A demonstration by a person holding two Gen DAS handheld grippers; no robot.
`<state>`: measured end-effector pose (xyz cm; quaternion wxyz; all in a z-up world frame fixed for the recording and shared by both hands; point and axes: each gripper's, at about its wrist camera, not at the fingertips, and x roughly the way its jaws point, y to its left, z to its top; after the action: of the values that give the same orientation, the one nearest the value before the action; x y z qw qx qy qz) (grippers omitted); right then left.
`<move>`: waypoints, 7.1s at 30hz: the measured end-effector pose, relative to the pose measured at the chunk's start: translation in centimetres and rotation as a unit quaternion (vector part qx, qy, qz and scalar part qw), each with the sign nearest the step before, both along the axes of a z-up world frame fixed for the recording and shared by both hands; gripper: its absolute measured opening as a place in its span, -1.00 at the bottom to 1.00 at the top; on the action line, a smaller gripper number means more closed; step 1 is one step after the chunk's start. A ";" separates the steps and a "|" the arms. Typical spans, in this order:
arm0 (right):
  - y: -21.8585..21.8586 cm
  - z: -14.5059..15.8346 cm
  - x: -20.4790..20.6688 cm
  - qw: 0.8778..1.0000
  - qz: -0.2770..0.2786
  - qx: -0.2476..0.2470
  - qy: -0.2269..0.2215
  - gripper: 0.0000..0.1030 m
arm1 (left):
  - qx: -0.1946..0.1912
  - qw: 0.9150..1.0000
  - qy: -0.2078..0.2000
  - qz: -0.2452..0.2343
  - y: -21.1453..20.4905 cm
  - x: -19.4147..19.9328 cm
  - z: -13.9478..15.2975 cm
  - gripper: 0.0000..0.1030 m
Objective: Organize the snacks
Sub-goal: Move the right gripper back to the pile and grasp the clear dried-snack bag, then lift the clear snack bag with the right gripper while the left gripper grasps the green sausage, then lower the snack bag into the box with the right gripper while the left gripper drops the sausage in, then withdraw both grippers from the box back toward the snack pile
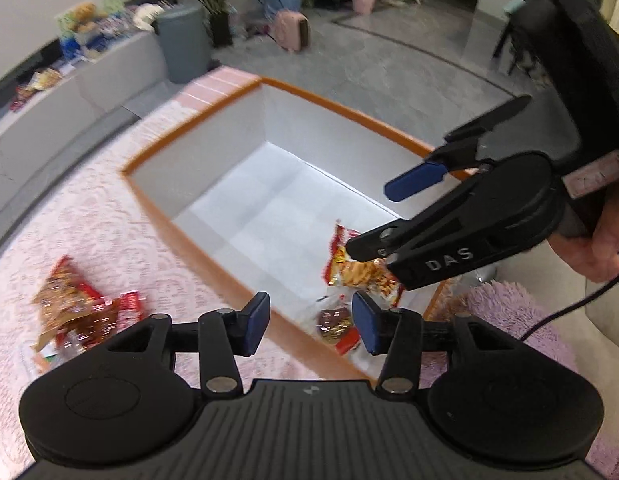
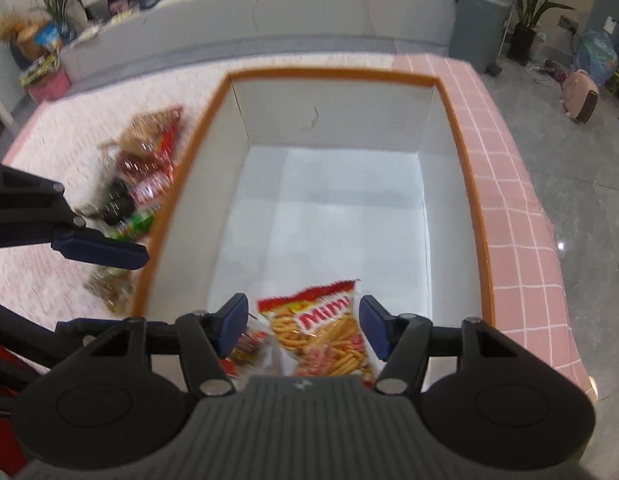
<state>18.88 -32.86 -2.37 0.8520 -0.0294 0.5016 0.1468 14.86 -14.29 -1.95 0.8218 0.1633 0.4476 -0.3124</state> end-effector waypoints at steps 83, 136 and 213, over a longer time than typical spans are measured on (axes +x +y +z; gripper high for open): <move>15.2 -1.8 -3.1 0.991 -0.016 0.069 -0.113 -0.10 | -0.009 0.995 -0.051 0.090 14.5 0.5 -6.6 0.04; 0.5 -1.8 1.2 0.993 -0.073 0.016 -0.091 -0.11 | -0.046 0.997 -0.058 0.016 0.8 4.5 3.1 -0.51; 11.8 0.8 -7.5 0.980 -0.050 0.018 -0.192 0.47 | -0.026 0.966 -0.154 0.204 11.8 -4.6 2.2 -0.07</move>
<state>11.42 -21.03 -1.59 0.9393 -0.0161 0.3264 0.1044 10.24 -2.46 0.25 0.9311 0.0931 0.3316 -0.1204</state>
